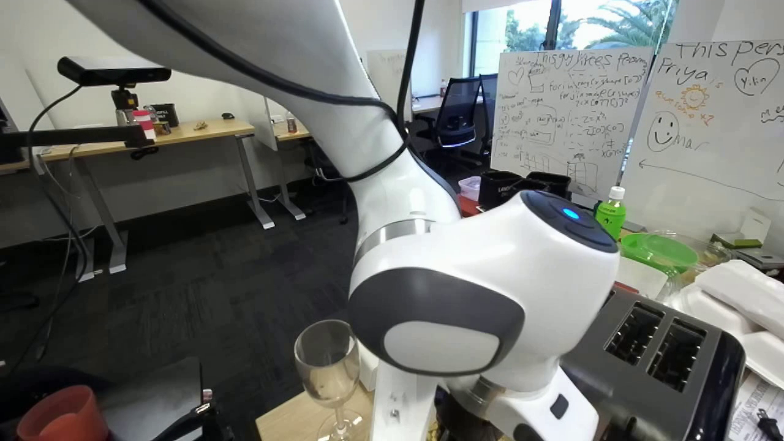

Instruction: Pick up the plastic bowl from the table and pour its contents in the wine glass.

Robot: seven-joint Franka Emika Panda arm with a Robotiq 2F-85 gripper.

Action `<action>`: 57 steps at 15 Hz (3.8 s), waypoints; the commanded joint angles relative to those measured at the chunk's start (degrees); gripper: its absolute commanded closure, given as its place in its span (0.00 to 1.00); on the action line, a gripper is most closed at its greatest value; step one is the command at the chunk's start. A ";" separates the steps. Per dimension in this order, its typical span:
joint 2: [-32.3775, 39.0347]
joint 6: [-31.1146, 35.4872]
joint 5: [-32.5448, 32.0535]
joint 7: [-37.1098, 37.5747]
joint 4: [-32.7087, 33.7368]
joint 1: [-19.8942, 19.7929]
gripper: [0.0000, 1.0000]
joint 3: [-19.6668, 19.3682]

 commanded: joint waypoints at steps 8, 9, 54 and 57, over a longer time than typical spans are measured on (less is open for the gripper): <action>-8.15 4.60 -20.31 29.27 -7.32 8.06 0.97 -8.98; -8.49 4.47 -22.92 32.58 -7.43 8.61 0.97 -9.78; -37.64 -7.29 -41.97 54.50 -19.62 -0.93 0.97 2.41; -41.24 -8.64 -42.58 54.06 -20.77 -1.39 0.97 4.11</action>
